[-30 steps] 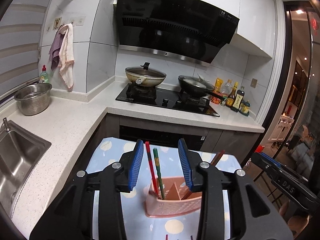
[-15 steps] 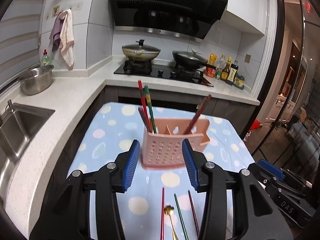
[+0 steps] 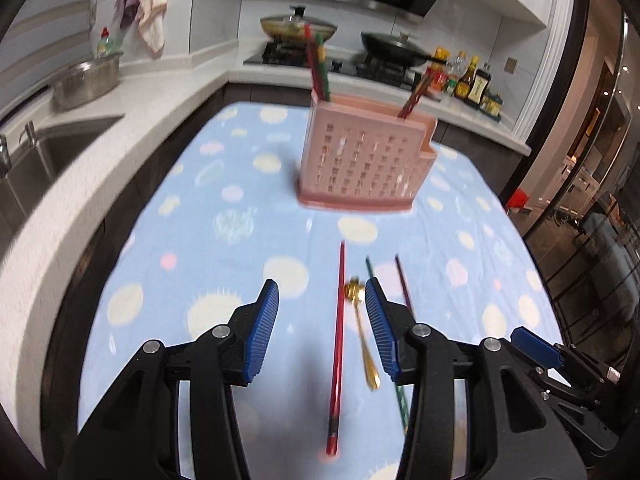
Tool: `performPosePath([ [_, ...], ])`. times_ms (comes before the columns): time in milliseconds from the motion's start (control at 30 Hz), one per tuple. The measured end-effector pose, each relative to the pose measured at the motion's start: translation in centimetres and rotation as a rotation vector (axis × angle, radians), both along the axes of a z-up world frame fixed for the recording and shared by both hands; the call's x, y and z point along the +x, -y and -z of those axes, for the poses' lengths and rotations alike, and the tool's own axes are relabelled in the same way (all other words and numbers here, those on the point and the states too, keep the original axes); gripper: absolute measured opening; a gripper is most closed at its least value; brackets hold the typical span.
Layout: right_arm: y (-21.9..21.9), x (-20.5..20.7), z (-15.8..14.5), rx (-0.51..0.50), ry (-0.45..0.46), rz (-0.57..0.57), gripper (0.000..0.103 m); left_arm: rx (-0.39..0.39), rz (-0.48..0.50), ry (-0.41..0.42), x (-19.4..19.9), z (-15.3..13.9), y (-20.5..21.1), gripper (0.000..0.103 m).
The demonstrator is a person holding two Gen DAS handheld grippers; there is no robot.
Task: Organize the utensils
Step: 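Grasp a red chopstick with the left tool while the right tool grasps a dark red chopstick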
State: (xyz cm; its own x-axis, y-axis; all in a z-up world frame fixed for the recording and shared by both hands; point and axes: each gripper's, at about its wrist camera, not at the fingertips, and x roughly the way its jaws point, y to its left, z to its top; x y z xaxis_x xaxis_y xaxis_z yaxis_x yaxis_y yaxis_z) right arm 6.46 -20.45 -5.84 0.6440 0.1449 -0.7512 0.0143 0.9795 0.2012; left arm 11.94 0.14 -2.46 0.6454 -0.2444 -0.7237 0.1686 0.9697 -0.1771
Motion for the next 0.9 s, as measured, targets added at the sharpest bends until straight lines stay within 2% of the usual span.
performPosePath([
  [200, -1.5, -1.3, 2.7, -0.015, -0.069, -0.048, 0.036, 0.017, 0.028, -0.081, -2.2, 3.5, 0.2, 0.043],
  [500, -1.9, -2.2, 5.3, -0.012, -0.143, -0.064, 0.036, 0.037, 0.059, -0.132, -4.4, 6.7, 0.6, 0.043],
  [767, -2.9, -2.2, 5.8, -0.031, -0.165, -0.095, 0.033, 0.04, 0.068, -0.148, -4.5, 7.6, 0.8, 0.043],
  [900, -3.1, -2.2, 6.3, -0.043, -0.183, -0.102, 0.028, 0.036, 0.066, -0.148, -4.6, 7.6, 0.7, 0.043],
])
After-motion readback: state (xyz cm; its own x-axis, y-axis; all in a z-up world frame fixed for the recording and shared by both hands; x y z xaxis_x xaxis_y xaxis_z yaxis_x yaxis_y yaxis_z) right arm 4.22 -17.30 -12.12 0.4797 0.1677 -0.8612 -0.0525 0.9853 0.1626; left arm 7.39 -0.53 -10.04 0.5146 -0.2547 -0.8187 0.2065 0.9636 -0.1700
